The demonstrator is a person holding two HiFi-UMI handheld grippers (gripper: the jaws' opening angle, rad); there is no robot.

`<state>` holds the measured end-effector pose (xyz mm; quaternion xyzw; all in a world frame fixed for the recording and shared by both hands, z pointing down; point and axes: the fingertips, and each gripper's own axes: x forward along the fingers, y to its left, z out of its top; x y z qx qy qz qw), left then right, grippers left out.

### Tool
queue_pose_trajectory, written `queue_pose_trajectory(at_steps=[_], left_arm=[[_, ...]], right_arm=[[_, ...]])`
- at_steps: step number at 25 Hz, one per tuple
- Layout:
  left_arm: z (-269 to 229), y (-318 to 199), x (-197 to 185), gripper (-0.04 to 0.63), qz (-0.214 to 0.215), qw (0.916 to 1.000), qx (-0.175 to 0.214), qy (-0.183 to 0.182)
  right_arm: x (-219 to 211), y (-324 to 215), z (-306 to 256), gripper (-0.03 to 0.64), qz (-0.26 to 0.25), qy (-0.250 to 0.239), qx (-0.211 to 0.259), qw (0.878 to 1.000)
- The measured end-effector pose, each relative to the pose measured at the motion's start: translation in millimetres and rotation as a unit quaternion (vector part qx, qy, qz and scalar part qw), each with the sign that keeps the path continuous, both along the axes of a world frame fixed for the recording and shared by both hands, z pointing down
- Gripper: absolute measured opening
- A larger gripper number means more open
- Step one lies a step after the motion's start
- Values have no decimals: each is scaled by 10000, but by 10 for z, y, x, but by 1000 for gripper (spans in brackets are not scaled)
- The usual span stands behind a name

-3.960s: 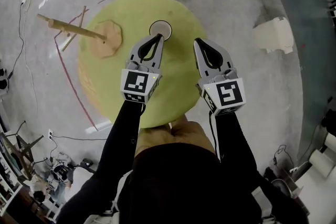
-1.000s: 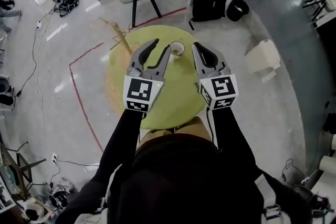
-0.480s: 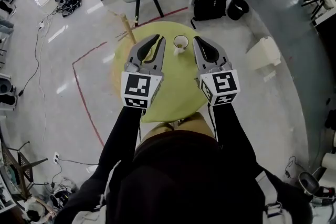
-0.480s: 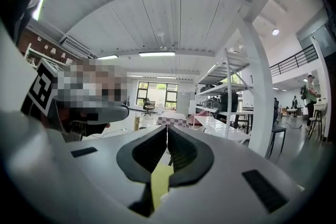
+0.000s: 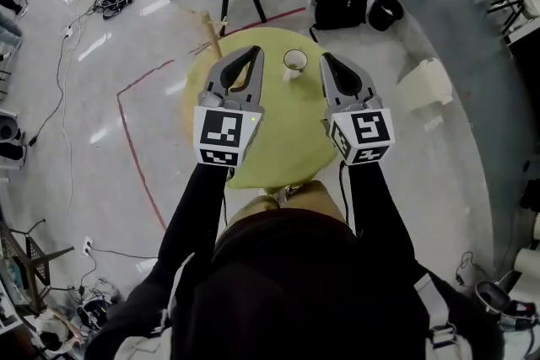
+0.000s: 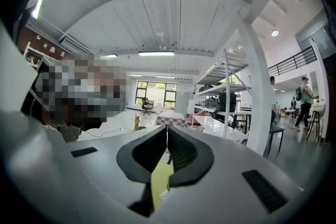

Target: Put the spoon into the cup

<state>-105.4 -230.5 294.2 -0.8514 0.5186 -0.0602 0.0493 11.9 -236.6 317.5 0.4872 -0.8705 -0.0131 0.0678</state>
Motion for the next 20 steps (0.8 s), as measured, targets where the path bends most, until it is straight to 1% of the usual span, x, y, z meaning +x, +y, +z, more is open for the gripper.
queue_pose_trajectory(at_steps=[12,18,20], left_arm=[[16,53,45,15,122,9999,-7,25],[-2,49,59,15,134,9999,15,12],[-1,53,54,15,129,9999,21,8]], right_arm=[[43,74,15,28,62,52,21,10000],[-21,112,-6,28,-67,44,82,9999],[-50,138,-17,28,-118,133,143,9997]])
